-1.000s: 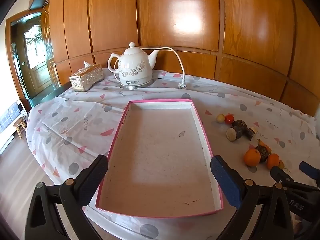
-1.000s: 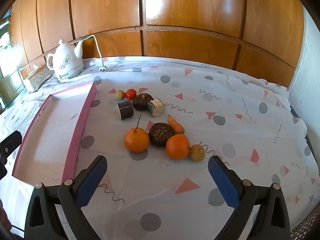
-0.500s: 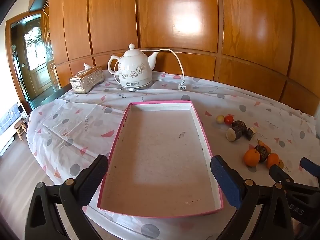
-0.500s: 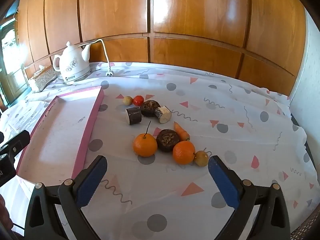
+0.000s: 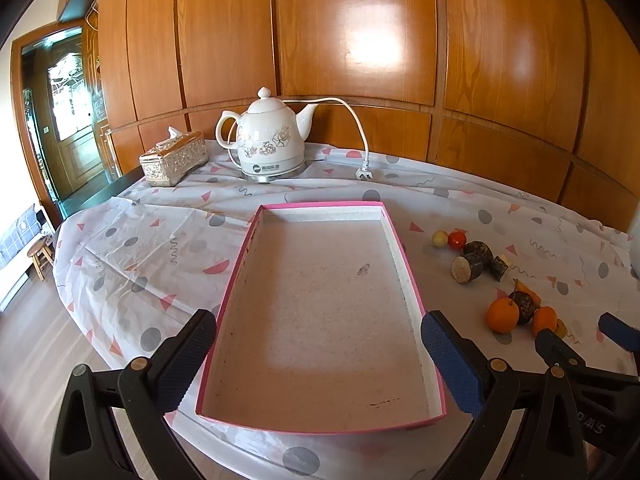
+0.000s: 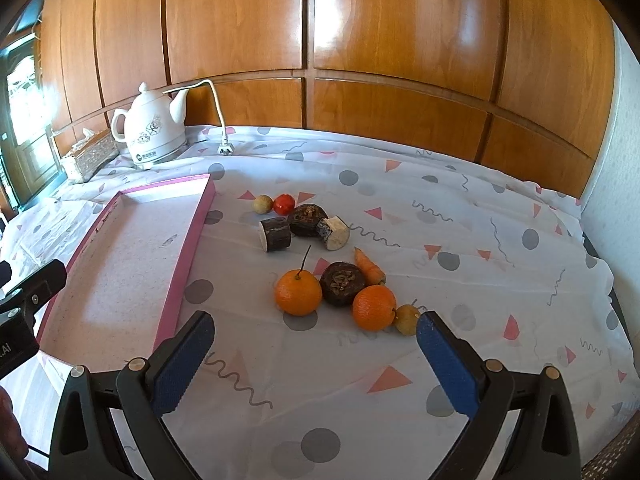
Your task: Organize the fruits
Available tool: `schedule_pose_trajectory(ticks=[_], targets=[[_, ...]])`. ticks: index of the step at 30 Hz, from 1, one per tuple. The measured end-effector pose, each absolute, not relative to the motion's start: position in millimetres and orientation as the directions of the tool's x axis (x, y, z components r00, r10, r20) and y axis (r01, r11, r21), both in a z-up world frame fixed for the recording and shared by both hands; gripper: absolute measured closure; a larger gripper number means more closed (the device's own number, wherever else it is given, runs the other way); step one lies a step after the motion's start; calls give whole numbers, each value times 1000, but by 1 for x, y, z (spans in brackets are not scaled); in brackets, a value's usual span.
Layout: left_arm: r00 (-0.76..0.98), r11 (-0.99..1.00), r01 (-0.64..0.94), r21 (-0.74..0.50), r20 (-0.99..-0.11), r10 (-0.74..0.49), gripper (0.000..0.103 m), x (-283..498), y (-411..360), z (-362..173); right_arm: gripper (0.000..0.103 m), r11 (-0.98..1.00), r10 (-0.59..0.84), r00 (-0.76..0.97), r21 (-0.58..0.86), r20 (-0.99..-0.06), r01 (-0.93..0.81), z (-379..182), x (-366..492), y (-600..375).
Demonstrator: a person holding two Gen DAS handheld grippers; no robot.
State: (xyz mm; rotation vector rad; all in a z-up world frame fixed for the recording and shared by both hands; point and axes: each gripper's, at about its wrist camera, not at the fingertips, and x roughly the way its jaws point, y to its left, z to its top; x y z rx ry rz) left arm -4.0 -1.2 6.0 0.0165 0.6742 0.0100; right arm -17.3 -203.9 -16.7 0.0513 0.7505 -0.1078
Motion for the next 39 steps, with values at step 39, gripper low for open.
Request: schedule_pose_trajectory(ticks=[39], targets=[[766, 1000, -10, 7, -643, 12, 0, -3, 1, 0, 0, 995, -73, 734, 1, -676, 100, -16, -17, -200]])
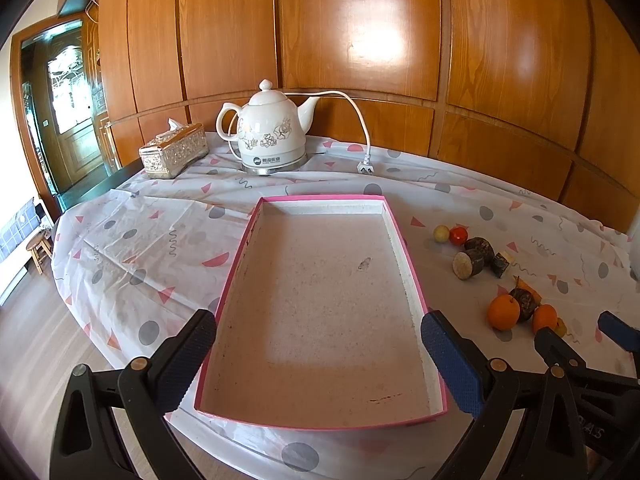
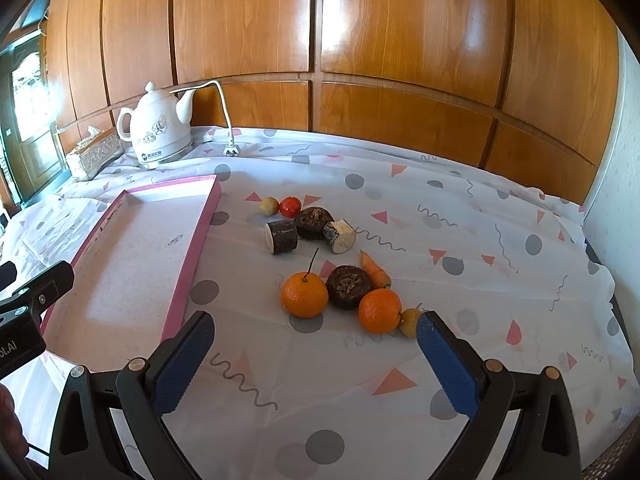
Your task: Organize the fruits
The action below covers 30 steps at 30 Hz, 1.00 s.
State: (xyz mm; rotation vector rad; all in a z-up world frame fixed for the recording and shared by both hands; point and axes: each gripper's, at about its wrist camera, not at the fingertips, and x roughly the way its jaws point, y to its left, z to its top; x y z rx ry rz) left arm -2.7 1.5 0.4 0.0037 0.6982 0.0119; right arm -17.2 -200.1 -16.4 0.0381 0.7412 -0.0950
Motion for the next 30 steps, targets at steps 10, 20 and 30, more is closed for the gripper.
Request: schedule_pose_trajectory(ticks=[10, 20, 30], targets=[[766, 1000, -8, 7, -642, 11, 0, -3, 1, 2, 0, 995, -73, 738, 4, -671, 102, -14, -19, -201], [763, 1000, 1, 11, -647, 6, 0, -4, -4, 4, 1, 995, -73, 739, 6, -670, 104, -13, -19, -203], [740, 997, 63, -42, -668, -75, 0, -2, -5, -1, 1, 997, -55, 724, 4, -688, 80, -13, -12, -217]])
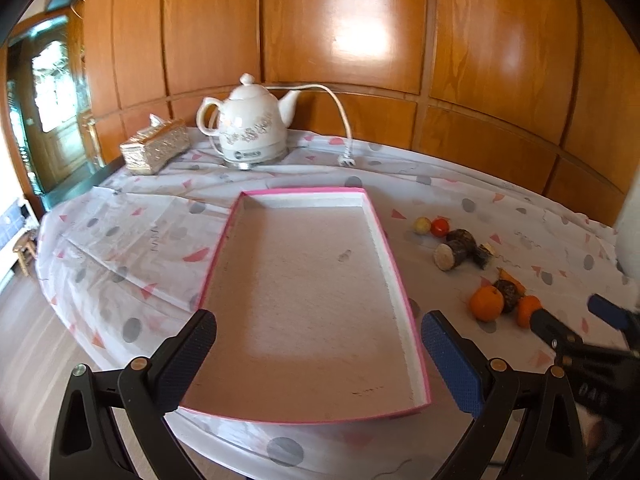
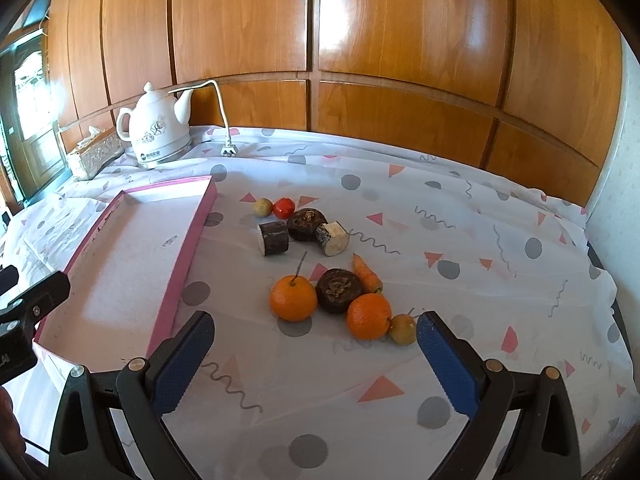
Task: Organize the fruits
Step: 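Move the left tool toward the dark cylindrical log piece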
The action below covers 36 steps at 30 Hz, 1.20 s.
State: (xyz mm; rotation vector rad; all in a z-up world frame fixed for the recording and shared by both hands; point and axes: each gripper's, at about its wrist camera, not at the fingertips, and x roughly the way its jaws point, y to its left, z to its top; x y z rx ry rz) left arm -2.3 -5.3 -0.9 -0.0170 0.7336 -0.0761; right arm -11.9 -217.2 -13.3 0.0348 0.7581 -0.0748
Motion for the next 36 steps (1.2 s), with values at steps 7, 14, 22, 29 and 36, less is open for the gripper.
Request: schedule_pose_trajectory(ticks=[7, 14, 22, 29, 36], targets=[[694, 983, 112, -148, -696, -184, 0, 4, -1, -8, 1, 998, -61, 696, -39, -716, 46, -9, 4, -255], [680, 977, 149, -152, -701, -213, 0, 4, -8, -10, 1, 996, -83, 662, -69, -745, 48, -9, 18, -306], [659, 965, 205, -163, -706, -259, 0, 6, -18, -12, 1, 994, -104, 618, -95, -779, 47, -5, 29, -351], [649, 958, 243, -156, -708, -280, 0, 6, -28, -13, 1, 984, -174, 589, -125, -789, 124, -14, 35, -396], [653, 952, 269, -144, -700, -290, 0, 10, -36, -14, 1, 983, -146, 559, -55, -816, 176, -26, 36, -419]])
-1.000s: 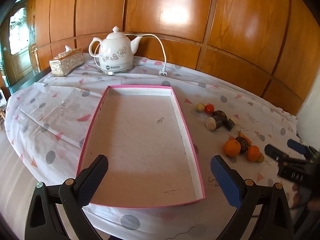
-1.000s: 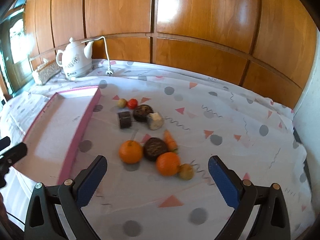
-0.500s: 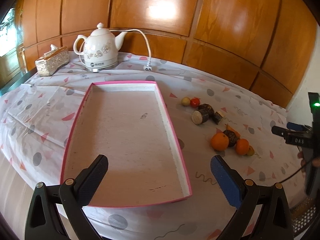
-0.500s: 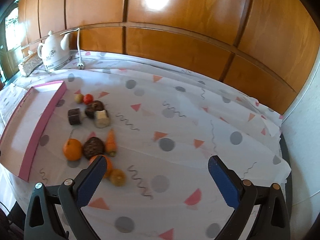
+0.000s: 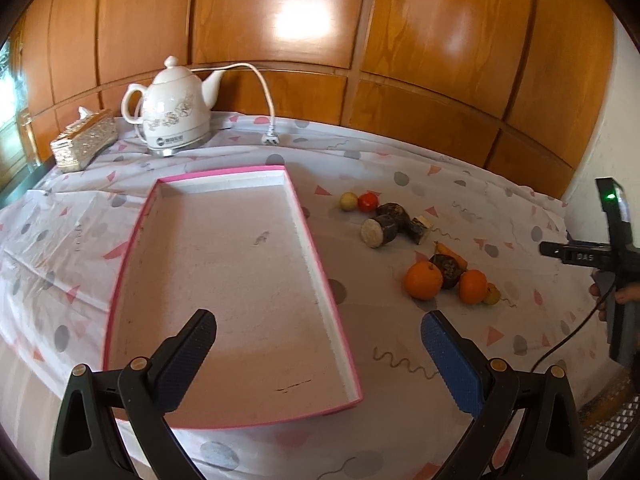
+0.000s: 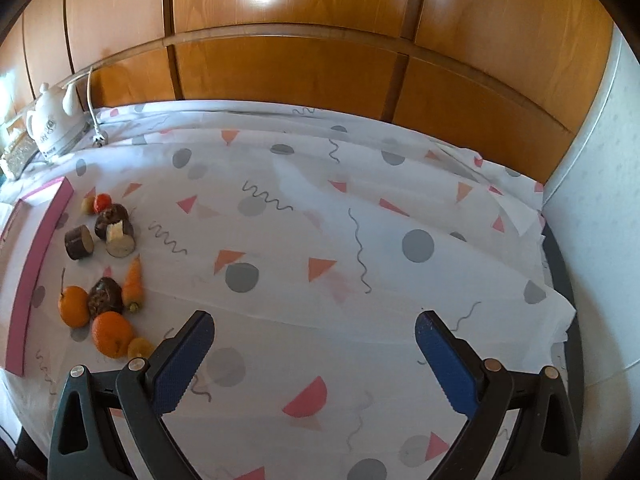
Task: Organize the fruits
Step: 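Move the left tool toward the dark cylindrical log piece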
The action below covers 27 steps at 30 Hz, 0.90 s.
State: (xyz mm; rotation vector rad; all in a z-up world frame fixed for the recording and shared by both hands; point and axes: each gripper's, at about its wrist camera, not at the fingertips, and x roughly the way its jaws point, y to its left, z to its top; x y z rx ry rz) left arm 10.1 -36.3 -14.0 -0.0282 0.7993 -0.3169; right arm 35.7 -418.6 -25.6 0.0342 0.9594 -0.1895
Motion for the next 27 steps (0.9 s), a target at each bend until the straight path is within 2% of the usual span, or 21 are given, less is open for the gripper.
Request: schedule_pose_trajectory(ticks=[4, 11, 19, 21, 27], targets=[[621, 950, 284, -132, -730, -287, 0, 18, -44, -18, 3, 980, -149, 529, -52, -835, 193, -31, 38, -422], [615, 955, 287, -78, -749, -246, 0, 32, -59, -17, 4, 902, -180, 470, 46, -864, 430, -35, 27, -474], [594, 947, 308, -93, -759, -267, 0, 48, -66, -16, 4, 905, -203, 407, -12, -891, 425, -45, 33, -474], [594, 946, 314, -84, -760, -264, 0, 53, -69, -15, 10, 895, -232, 385, -41, -893, 444, -46, 31, -477], [594, 949, 307, -68, -766, -247, 0, 67, -71, -16, 10, 764, -277, 376, 34, -884, 644, -40, 7, -524]])
